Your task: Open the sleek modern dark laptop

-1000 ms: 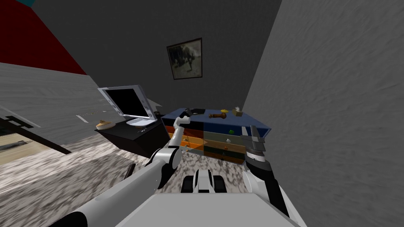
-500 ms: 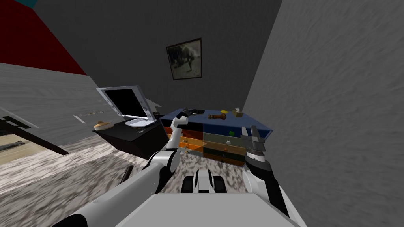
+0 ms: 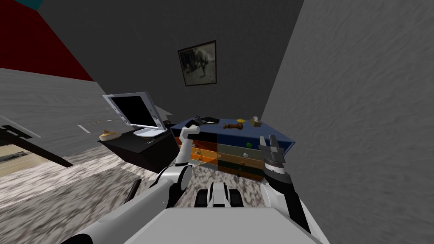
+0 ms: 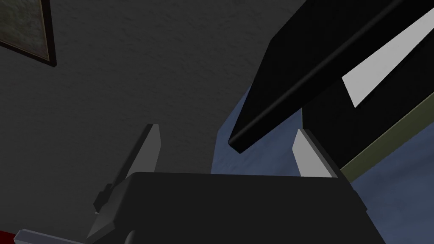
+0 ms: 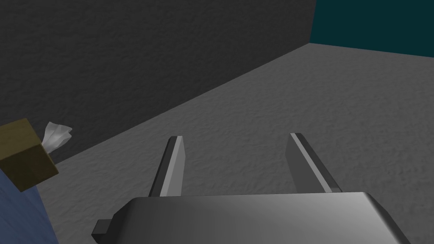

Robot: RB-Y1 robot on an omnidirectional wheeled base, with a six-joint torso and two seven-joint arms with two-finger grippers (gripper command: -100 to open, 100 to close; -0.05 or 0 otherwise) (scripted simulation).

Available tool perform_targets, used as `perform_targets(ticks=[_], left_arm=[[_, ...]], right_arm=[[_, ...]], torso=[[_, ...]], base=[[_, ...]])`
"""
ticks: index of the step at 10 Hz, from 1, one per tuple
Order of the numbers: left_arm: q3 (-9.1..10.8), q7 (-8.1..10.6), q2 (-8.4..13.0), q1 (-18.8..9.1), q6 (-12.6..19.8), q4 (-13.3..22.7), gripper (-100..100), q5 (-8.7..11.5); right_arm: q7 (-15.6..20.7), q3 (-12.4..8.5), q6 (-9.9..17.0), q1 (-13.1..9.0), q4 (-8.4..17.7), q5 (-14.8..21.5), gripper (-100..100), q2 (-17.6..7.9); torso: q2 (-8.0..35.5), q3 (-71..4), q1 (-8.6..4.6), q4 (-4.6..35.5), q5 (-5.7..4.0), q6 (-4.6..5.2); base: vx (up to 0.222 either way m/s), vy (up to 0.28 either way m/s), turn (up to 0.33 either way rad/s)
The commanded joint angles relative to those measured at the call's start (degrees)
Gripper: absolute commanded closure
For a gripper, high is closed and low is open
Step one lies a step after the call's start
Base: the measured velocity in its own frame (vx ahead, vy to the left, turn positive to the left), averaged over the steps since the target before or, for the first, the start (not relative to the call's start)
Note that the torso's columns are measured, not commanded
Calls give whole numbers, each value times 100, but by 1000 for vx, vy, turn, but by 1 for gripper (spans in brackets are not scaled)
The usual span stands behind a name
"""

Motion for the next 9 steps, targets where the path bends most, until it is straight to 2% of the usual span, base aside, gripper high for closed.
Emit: perform_targets(ticks=[1, 3, 4, 5, 7, 8, 9], left_arm=[[-11, -136, 73, 255, 328, -425, -100, 262], [-11, -136, 73, 255, 423, -771, -100, 262], [-26, -255, 125, 508, 661, -932, -100, 488], [-26, -255, 125, 508, 776, -1054, -100, 488], [-26, -255, 125, 508, 777, -1347, -100, 488], [-40, -374, 177, 761, 1067, -1539, -100, 714], [-40, -374, 177, 761, 1130, -1734, -100, 714]], right_arm=[[0, 0, 0, 0, 0, 0, 0, 0], [0, 0, 0, 0, 0, 0, 0, 0], [0, 0, 0, -1, 0, 0, 0, 0], [0, 0, 0, 0, 0, 0, 0, 0], [0, 0, 0, -1, 0, 0, 0, 0], [0, 0, 0, -1, 0, 0, 0, 0], [0, 0, 0, 0, 0, 0, 0, 0]], torso=[[11, 6, 9, 2, 3, 0], [8, 4, 2, 2, 1, 0], [18, 11, 8, 5, 2, 0], [11, 8, 8, 5, 3, -3], [16, 9, 9, 4, 3, 0], [27, 17, 11, 15, 2, 0], [16, 12, 1, 9, 1, -2]], base=[[67, -33, 6], [47, -36, 10], [57, -34, 8], [67, -38, 16], [17, -10, 1], [45, -33, 11], [59, -41, 17]])
